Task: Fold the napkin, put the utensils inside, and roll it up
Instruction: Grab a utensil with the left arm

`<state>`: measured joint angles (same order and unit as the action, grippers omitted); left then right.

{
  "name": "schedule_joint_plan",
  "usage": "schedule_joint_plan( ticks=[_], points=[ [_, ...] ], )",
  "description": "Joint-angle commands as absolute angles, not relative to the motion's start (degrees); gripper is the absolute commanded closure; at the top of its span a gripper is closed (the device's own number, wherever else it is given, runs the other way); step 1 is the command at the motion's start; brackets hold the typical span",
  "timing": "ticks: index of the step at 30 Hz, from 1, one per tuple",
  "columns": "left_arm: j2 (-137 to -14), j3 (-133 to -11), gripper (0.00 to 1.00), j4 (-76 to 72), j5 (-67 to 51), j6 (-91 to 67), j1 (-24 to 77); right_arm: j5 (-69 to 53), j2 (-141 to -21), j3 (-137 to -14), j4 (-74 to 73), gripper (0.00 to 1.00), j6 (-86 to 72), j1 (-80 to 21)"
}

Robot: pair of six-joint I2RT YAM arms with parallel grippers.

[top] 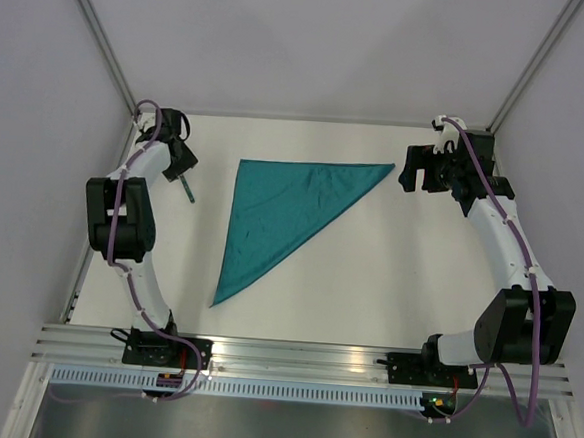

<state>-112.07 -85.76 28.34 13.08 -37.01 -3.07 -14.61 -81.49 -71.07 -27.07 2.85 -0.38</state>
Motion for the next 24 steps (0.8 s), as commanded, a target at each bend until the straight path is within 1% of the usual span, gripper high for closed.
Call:
schedule_joint_plan(
  ticks=[1, 6, 10, 13, 16, 17, 19, 22, 23, 24],
  points=[
    [-115.3, -87.71, 0.45, 31.02, 13.63, -34.46, -3.95, -15.03, -81.21, -73.48, -27.69, 0.03, 2.99, -0.35],
    [-121.36, -92.54, 0.49, 34.1, 12.66, -33.4, -4.04, -15.21, -81.21, -73.48, -27.69, 0.04, 2.99, -0.35],
    [-123.57, -94.13, 0.5, 35.5, 12.3, -33.75, -4.48, -15.29, -81.3, -73.39, -27.77, 0.04, 3.16, -0.53],
    [-124.97, -95.1, 0.54, 36.47, 12.3, -33.58, -4.66, -15.38, -81.3, -73.39, -27.77, 0.04, 3.25, -0.61],
    [-125.77, -95.45, 0.6, 36.91, 12.39, -33.31, -4.75, -15.47, -81.21, -73.3, -27.77, 0.05, 3.43, -0.53],
    [-126.03, -95.36, 0.65, 37.26, 12.57, -33.14, -4.75, -15.47, -81.21, -73.3, -27.77, 0.05, 3.43, -0.53],
    [-126.47, -95.27, 0.69, 37.26, 12.48, -32.79, -4.75, -15.64, -81.21, -73.3, -27.77, 0.05, 3.51, -0.53],
    [-127.53, -96.06, 0.79, 39.02, 12.57, -32.08, -4.83, -15.99, -81.21, -73.3, -27.86, 0.05, 3.52, -0.53],
    [-127.53, -95.98, 0.85, 39.02, 12.57, -31.56, -4.83, -16.08, -81.21, -73.3, -27.86, 0.05, 3.52, -0.53],
    [-127.53, -96.06, 0.88, 39.46, 12.57, -31.29, -4.83, -16.17, -81.21, -73.39, -28.04, 0.05, 3.52, -0.53]
  ],
)
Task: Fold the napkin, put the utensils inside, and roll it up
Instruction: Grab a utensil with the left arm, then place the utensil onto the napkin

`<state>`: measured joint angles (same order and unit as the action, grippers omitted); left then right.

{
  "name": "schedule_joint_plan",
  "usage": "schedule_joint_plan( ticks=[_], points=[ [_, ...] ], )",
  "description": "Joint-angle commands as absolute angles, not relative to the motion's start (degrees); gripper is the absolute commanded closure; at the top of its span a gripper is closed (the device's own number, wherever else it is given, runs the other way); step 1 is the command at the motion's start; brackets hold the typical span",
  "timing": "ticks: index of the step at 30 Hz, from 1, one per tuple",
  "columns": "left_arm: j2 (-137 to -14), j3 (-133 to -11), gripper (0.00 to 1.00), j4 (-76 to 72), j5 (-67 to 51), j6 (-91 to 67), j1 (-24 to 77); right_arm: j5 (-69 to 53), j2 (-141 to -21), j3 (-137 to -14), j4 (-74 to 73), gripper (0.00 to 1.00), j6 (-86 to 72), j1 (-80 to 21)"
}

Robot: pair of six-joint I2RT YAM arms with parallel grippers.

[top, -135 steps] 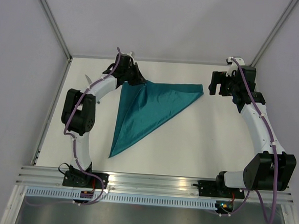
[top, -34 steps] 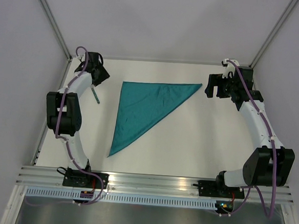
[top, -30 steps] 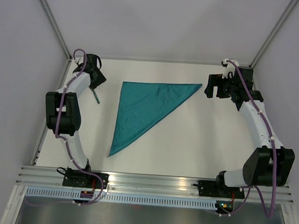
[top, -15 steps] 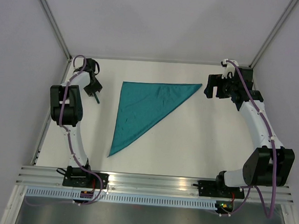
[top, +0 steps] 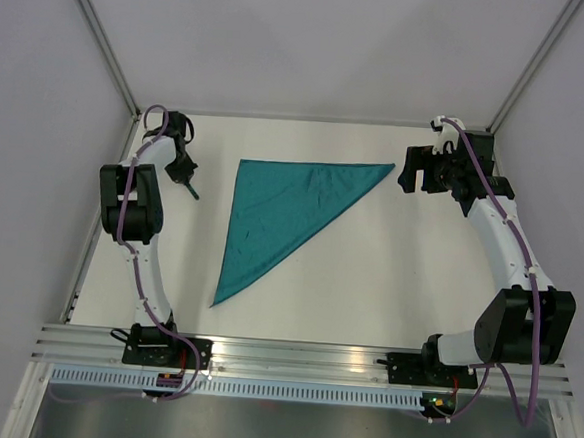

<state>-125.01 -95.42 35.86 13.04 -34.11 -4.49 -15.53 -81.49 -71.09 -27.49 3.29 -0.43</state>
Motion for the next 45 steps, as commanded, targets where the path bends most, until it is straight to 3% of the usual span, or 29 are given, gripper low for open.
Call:
schedule_joint_plan(
  ticks=[1, 2, 16, 31, 37, 45],
  points=[
    [-127.44, -96.06, 0.92, 39.64, 12.57, -31.03, -4.83, -16.35, -81.21, -73.39, -28.04, 0.05, 3.52, -0.53],
    [-127.18, -95.89, 0.98, 39.55, 12.57, -30.24, -4.83, -16.61, -81.3, -73.39, -28.12, 0.05, 3.52, -0.53],
    [-115.32, -97.12, 0.98, 38.14, 8.97, -16.19, -0.7, -17.23, -81.83, -73.83, -28.3, 0.05, 3.52, -0.62],
    [-106.88, -91.76, 0.98, 36.65, -2.7, 8.77, 22.14, -17.84, -81.47, -73.48, -27.86, 0.05, 3.69, -0.62],
    [-107.05, -90.53, 0.98, 36.56, -11.94, 11.77, 27.59, -17.58, -81.21, -72.86, -27.16, 0.05, 3.69, -0.62],
    [-111.61, -90.0, 0.98, 35.77, -15.38, 11.87, 33.3, -17.49, -81.65, -72.69, -26.81, 0.05, 3.69, -0.7]
  ],
)
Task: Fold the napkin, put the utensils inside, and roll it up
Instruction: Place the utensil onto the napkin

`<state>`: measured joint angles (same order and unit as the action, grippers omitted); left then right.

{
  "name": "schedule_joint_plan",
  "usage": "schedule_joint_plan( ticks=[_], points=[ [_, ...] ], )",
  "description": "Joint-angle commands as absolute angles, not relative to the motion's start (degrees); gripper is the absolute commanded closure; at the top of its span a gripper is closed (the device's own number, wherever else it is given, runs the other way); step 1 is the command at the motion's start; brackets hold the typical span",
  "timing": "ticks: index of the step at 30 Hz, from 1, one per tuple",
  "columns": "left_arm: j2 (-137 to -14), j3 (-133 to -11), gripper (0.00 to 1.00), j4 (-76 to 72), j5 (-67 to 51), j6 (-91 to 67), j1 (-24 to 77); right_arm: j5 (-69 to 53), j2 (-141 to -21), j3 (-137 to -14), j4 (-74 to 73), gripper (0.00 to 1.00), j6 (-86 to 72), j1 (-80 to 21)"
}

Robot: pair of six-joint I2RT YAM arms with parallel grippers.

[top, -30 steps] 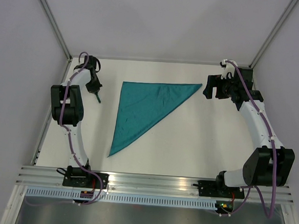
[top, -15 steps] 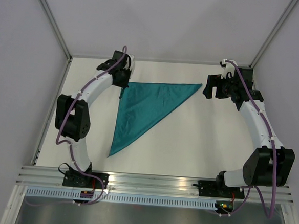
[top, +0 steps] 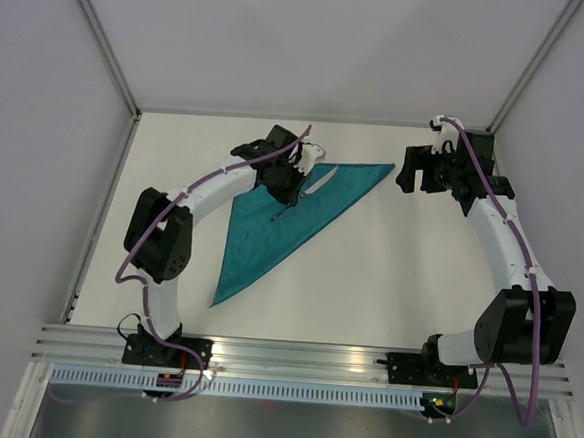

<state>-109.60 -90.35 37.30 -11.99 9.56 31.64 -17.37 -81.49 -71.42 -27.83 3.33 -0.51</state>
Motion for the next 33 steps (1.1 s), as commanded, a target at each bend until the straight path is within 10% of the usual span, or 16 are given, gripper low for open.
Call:
schedule_joint_plan(
  ticks=[1, 33],
  points=[
    [-112.75, -89.83, 0.98, 35.51, -15.47, 11.17, 33.66, -17.49, -81.82, -72.69, -26.72, 0.05, 3.69, -0.79],
    [-117.25, -82.35, 0.98, 24.96, -11.08, 1.85, 38.32, -17.4, -82.0, -72.16, -26.98, 0.06, 3.96, -0.7]
  ],
)
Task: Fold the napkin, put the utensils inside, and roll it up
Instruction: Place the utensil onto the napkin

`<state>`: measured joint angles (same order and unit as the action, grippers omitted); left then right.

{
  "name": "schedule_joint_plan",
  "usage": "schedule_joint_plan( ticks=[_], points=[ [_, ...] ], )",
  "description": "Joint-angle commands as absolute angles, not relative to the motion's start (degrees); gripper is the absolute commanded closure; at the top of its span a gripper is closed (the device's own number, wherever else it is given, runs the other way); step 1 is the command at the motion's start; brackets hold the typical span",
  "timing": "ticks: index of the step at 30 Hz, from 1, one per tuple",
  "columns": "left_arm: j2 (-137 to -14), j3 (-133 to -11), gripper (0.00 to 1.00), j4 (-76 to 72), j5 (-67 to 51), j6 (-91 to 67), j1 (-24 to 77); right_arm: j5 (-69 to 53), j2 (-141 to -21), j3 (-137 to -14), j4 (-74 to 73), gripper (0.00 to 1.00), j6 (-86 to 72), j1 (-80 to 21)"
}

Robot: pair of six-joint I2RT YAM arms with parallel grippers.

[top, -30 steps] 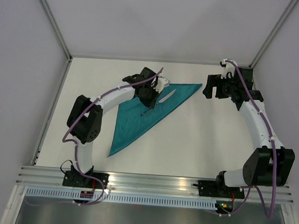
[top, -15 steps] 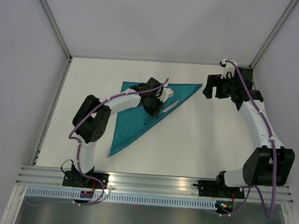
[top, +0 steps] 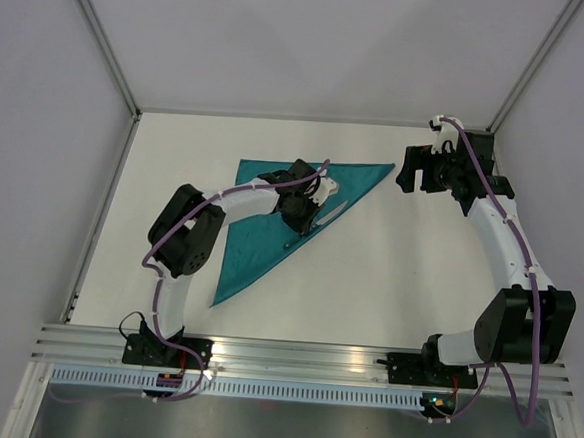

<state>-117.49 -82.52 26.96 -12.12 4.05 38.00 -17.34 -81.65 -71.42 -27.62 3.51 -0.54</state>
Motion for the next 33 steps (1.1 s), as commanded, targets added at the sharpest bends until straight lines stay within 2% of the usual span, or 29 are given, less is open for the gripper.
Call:
schedule_joint_plan(
  ticks=[1, 22, 25, 27, 33],
  points=[
    [-117.16, -82.27, 0.98, 24.79, -11.07, 1.76, 38.32, -17.32, -82.0, -72.16, -26.9, 0.06, 3.96, -0.79],
    [-116.28, -81.74, 0.98, 24.78, -11.43, 0.97, 38.32, -17.58, -82.44, -72.16, -27.16, 0.06, 4.04, -0.7],
    [-115.58, -81.74, 0.95, 24.87, -11.69, 0.88, 38.23, -17.67, -82.53, -72.16, -27.16, 0.06, 4.04, -0.79],
    [-114.88, -81.83, 0.88, 24.96, -11.78, 0.97, 38.32, -17.75, -82.53, -72.16, -27.16, 0.06, 4.13, -0.79],
    [-112.51, -81.83, 0.76, 25.22, -11.25, 1.05, 38.32, -18.28, -82.62, -72.33, -27.42, 0.06, 4.22, -0.79]
  ],
)
